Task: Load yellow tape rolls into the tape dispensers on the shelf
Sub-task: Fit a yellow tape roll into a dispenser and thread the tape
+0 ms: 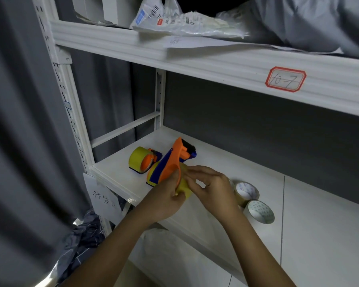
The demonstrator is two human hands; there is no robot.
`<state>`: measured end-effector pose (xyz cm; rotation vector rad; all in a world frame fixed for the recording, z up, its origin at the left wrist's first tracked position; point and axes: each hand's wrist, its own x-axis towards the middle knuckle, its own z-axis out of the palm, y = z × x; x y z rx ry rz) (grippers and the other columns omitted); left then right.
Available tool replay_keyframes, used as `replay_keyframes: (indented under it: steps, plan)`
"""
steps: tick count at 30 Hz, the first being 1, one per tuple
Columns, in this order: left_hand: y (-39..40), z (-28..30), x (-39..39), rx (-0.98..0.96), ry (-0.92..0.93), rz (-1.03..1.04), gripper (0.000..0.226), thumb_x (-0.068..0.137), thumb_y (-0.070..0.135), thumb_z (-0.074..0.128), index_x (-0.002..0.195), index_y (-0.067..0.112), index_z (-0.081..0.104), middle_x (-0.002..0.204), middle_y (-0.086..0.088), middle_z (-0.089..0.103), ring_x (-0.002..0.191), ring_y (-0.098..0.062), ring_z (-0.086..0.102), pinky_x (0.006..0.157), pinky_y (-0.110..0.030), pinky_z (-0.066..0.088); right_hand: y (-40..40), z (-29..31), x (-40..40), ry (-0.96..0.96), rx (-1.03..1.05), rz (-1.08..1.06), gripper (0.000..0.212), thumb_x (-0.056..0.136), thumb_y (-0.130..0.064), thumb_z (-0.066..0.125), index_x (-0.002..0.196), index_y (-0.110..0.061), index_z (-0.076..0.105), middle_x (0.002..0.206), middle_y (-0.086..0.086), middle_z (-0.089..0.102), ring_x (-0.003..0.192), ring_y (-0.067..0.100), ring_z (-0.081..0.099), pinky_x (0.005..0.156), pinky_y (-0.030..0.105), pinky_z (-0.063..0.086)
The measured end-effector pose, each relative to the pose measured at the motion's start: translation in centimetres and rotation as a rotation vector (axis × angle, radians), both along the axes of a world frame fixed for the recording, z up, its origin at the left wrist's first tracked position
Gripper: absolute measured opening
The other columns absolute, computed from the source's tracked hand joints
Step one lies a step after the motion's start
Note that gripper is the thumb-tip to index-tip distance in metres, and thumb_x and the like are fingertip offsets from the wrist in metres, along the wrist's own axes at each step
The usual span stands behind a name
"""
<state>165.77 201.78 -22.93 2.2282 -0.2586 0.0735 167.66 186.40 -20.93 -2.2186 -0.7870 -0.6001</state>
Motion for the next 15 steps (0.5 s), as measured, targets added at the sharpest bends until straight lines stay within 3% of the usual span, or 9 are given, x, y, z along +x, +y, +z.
replay_keyframes:
  steps: [3, 8, 12, 15]
  plan:
    - [0.0, -0.4, -0.1, 0.028, -0.008, 0.02, 0.058, 0.092, 0.019, 0.048, 0.143, 0.025, 0.021, 0.102, -0.017, 0.061, 0.085, -0.024, 0.062, 0.075, -0.034, 0.053, 0.6, -0.6, 0.1, -0.032, 0.021, -0.036, 0.013, 0.085, -0.013, 0.067, 0.094, -0.008, 0.074, 0.1, 0.003, 0.072, 0.088, 0.016, 0.068, 0.075, 0.03, 0.056]
    - [-0.2, -1.0, 0.2, -0.059, 0.016, 0.049, 0.059, 0.093, 0.016, 0.049, 0.145, 0.023, 0.021, 0.113, -0.01, 0.058, 0.097, -0.018, 0.06, 0.084, -0.034, 0.051, 1.8, -1.7, 0.3, 0.07, 0.169, -0.08, 0.015, 0.086, -0.007, 0.062, 0.096, -0.009, 0.074, 0.094, 0.004, 0.074, 0.081, 0.019, 0.068, 0.071, 0.038, 0.056]
    - [0.3, -1.4, 0.3, -0.117, 0.053, 0.061, 0.052, 0.093, 0.016, 0.049, 0.14, 0.025, 0.028, 0.106, 0.0, 0.057, 0.086, -0.001, 0.056, 0.073, -0.016, 0.048, 1.8, -1.9, 0.2, 0.128, 0.161, -0.021, 0.019, 0.086, -0.011, 0.064, 0.103, -0.015, 0.073, 0.101, -0.001, 0.073, 0.088, 0.014, 0.068, 0.08, 0.034, 0.056]
    - [0.2, -1.3, 0.4, -0.118, 0.054, 0.053, 0.054, 0.093, 0.017, 0.05, 0.141, 0.026, 0.027, 0.103, 0.006, 0.056, 0.085, 0.001, 0.055, 0.071, -0.011, 0.045, 2.0, -1.7, 0.2, 0.092, 0.163, -0.05, 0.016, 0.086, -0.011, 0.065, 0.098, -0.013, 0.074, 0.097, 0.001, 0.074, 0.085, 0.016, 0.068, 0.077, 0.034, 0.055]
